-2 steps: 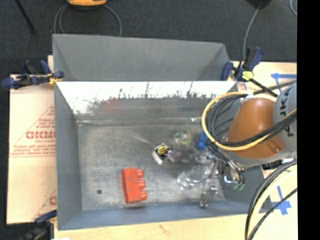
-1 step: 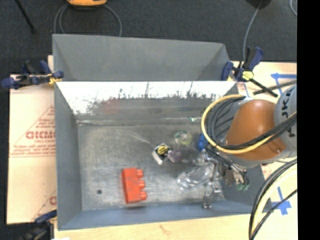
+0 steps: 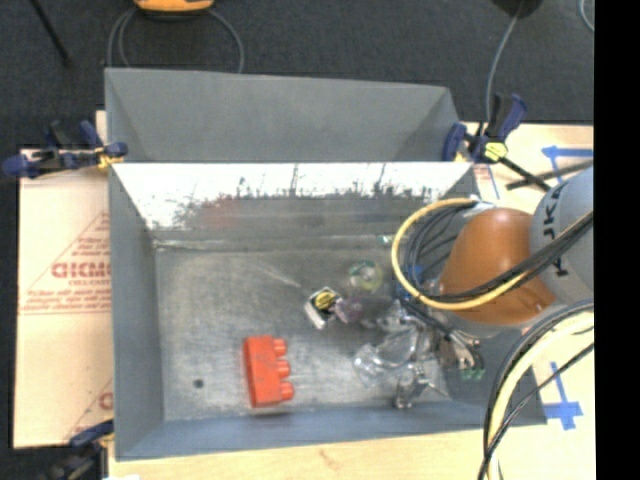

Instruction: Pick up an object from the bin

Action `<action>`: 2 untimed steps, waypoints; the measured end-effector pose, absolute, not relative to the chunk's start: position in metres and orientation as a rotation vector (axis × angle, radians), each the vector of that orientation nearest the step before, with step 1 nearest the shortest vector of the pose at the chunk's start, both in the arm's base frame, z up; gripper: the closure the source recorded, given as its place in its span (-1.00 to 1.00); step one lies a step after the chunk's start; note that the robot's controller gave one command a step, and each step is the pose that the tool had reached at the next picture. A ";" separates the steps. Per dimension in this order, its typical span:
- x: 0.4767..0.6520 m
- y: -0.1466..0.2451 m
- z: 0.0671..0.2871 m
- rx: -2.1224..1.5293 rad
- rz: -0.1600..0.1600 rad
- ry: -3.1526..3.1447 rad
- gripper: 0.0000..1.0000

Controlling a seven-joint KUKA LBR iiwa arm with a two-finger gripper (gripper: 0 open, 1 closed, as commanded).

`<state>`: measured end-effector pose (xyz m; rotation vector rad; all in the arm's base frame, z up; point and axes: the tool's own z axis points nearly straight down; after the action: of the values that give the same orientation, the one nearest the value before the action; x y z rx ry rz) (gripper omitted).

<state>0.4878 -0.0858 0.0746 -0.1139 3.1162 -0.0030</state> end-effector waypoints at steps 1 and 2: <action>0.482 -0.086 0.076 -0.136 -0.006 3.110 -1.00; 0.483 -0.086 0.077 -0.141 -0.009 3.107 1.00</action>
Offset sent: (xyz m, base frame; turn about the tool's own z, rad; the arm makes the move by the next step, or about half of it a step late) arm -0.0141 0.0005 -0.0046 -0.0187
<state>0.4834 -0.0865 0.0767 -0.1410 3.1066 -0.0090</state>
